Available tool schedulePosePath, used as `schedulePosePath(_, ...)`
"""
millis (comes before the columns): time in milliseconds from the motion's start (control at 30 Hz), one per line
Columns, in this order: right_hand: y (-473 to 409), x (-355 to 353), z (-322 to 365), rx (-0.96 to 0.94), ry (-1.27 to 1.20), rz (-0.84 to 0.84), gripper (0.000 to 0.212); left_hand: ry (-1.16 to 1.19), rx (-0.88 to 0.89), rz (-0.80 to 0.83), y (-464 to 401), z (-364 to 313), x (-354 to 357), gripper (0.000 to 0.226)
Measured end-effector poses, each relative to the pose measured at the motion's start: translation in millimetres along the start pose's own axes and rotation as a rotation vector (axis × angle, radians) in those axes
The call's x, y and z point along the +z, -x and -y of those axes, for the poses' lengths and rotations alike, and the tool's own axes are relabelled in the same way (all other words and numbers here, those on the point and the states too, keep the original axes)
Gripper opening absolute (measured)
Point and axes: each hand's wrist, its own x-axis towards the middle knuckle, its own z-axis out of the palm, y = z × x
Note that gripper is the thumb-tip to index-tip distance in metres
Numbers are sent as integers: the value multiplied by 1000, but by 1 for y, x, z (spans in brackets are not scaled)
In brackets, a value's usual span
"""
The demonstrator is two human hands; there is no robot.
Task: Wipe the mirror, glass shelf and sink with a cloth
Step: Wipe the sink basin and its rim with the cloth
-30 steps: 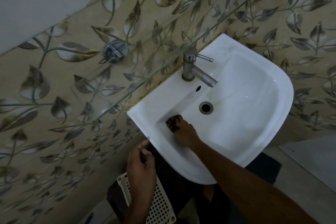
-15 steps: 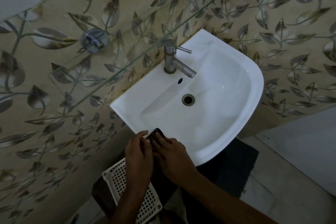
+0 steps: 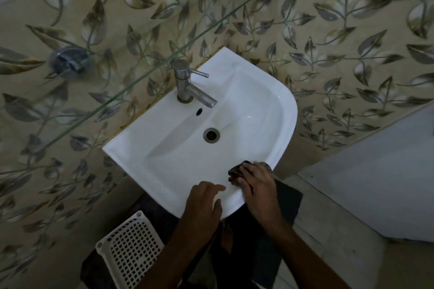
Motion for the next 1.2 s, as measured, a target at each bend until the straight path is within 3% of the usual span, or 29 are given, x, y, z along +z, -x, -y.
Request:
schedulePosePath(100,11,1,4,1,-18,-7,32,-42,-5,18,-30,-5,10,32)
schedulePosePath(300,2,-19,-23,-262,-19,59,41,-51,50,153,-78,-29,34,34)
schedulePosePath(400,-45,-29,-62,-96,-3,-42,32,-47,102,178,-99,-39,42,34)
schedulePosePath(633,-160,-52,-126,84,240,-94,51,-14,212,149,-150,-66,59,35)
schedulePosePath(700,-159,-52,-120,104,266,-95,53,1,190,121,-157,-67,62,34)
schedulePosePath(800,-119,-48,-101,-9,233,-104,52,7,114,96,-165,-70,64,40)
schedulePosePath(967,-64,-23,-78,52,-47,-149,50,-89,11,110,-180,-73,66,44)
schedulePosePath(1200,-147,-38,-112,183,165,-188,55,-52,-1,89,-189,-56,61,45)
